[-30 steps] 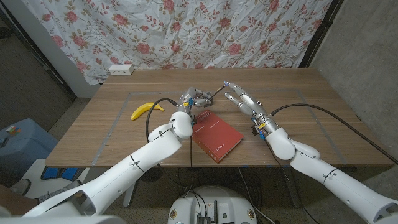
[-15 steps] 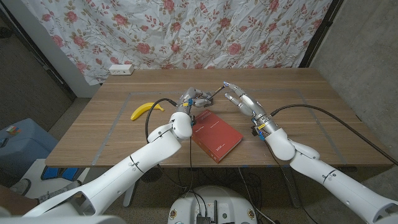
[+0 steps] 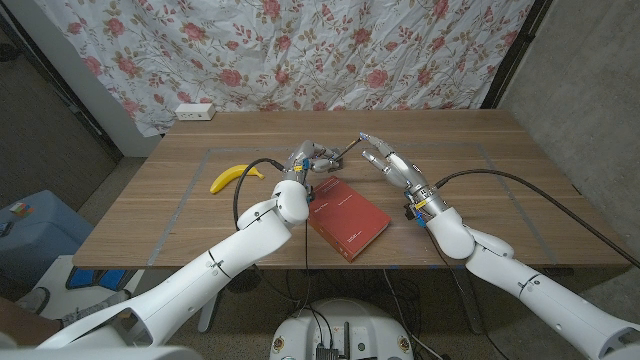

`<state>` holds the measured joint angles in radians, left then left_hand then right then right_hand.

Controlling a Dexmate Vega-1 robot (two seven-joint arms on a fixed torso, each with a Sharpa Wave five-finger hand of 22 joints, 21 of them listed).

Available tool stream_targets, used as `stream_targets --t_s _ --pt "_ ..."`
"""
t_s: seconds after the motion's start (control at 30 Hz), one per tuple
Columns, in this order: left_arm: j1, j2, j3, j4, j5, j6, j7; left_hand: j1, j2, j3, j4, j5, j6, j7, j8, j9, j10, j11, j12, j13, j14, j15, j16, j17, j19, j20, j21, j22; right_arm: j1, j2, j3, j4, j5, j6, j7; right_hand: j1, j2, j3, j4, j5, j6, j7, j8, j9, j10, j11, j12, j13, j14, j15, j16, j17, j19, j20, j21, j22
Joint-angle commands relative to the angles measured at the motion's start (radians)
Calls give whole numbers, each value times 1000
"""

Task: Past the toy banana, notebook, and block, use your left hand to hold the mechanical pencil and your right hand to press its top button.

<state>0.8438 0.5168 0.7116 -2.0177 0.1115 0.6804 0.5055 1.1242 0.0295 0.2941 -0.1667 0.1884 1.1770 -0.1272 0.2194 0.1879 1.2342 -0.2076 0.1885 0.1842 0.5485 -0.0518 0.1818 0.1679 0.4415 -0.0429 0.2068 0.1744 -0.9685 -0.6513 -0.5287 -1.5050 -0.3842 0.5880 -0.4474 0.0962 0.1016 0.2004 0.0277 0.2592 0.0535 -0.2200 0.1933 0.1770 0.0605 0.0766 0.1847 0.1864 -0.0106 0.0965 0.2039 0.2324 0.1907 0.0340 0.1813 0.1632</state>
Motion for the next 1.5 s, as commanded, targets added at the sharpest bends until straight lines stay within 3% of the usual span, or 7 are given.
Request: stream_targets --t_s 0.03,0.77,1.5 --pt "-1 0 0 1 3 -3 -2 0 12 -4 0 5 3 7 -1 3 23 -18 4 5 9 -166 -3 1 -7 -50 -2 5 1 4 -2 13 6 8 1 -7 2 3 6 6 3 0 -1 0 -10 2 6 1 2 -6 6 1 5 -7 6 3" --pt "-2 -1 -1 2 3 -5 -4 1 13 -6 0 6 4 8 -2 3 24 -17 4 5 9 -166 -3 1 -8 -50 -2 4 -3 -1 -2 5 -28 1 -20 -11 2 4 9 10 11 0 -1 0 -12 1 7 1 1 -9 6 0 6 -10 5 3" --pt "2 1 -1 -3 2 4 -6 2 14 -8 0 6 3 9 -3 3 26 -17 4 5 9 -166 -3 1 -9 -50 -2 4 -18 -16 -9 -44 -76 -83 -49 -25 8 4 19 14 34 1 3 0 -6 3 10 1 0 -12 8 2 15 -11 8 3"
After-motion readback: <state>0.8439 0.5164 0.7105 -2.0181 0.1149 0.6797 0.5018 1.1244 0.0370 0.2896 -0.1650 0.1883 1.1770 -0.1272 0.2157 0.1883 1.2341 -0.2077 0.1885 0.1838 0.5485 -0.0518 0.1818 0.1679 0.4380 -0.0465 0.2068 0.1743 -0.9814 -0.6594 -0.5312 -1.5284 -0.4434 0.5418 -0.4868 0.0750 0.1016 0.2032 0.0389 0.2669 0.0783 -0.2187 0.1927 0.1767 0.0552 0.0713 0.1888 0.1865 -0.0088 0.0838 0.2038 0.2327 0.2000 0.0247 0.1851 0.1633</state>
